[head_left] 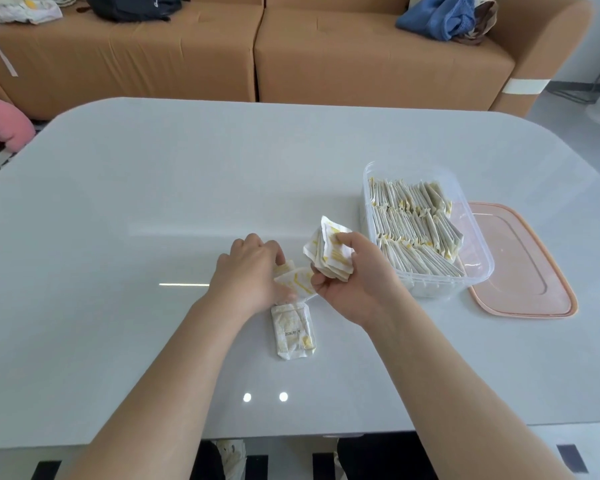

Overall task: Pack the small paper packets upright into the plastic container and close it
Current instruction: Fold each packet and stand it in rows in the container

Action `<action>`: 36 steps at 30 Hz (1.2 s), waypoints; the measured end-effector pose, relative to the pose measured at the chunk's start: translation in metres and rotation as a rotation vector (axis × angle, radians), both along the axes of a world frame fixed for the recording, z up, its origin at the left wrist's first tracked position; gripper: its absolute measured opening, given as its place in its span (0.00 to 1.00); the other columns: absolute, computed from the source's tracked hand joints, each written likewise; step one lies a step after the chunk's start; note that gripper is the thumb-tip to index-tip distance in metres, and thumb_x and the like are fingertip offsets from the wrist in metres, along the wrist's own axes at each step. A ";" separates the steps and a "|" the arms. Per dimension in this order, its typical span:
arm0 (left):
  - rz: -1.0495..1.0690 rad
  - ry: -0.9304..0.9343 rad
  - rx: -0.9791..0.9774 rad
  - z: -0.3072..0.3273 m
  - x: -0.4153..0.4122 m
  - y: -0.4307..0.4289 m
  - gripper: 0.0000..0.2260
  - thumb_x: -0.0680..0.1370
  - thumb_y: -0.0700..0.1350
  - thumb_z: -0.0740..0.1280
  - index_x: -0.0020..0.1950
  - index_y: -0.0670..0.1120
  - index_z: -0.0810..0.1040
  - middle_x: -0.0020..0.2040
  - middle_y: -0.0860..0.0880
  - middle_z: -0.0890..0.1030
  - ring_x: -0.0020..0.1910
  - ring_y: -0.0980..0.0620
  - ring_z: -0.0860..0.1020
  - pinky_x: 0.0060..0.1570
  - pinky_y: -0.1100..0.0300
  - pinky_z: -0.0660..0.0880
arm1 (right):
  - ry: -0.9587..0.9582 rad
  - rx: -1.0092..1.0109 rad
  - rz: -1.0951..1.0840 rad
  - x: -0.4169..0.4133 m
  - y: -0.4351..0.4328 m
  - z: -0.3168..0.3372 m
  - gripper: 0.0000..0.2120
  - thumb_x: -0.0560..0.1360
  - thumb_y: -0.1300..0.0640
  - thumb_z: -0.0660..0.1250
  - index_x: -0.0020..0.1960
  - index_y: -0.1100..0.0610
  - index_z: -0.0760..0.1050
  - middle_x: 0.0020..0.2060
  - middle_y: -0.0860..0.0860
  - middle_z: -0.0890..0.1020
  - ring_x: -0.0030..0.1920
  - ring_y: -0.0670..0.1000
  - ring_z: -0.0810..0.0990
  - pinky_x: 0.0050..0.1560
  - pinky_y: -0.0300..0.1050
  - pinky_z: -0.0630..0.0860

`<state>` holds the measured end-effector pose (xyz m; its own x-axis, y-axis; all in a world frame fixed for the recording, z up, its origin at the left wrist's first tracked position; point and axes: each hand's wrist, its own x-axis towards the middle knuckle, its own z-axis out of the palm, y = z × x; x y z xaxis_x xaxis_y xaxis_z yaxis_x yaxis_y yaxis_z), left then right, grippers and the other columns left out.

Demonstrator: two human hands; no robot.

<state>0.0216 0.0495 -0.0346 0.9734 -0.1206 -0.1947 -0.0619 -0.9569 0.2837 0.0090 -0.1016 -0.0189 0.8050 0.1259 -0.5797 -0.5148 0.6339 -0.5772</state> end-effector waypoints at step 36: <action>0.404 0.097 -1.076 0.028 0.003 0.019 0.15 0.80 0.47 0.64 0.35 0.43 0.77 0.28 0.50 0.72 0.29 0.53 0.70 0.34 0.61 0.72 | -0.512 -0.925 0.193 -0.007 0.020 -0.003 0.10 0.78 0.53 0.61 0.55 0.58 0.73 0.50 0.57 0.81 0.51 0.57 0.80 0.56 0.61 0.76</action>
<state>0.0248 0.0685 -0.0066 0.9654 0.0474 -0.2566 0.2609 -0.1620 0.9517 0.0015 -0.0817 -0.0217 0.9927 -0.0375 -0.1142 -0.1198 -0.2261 -0.9667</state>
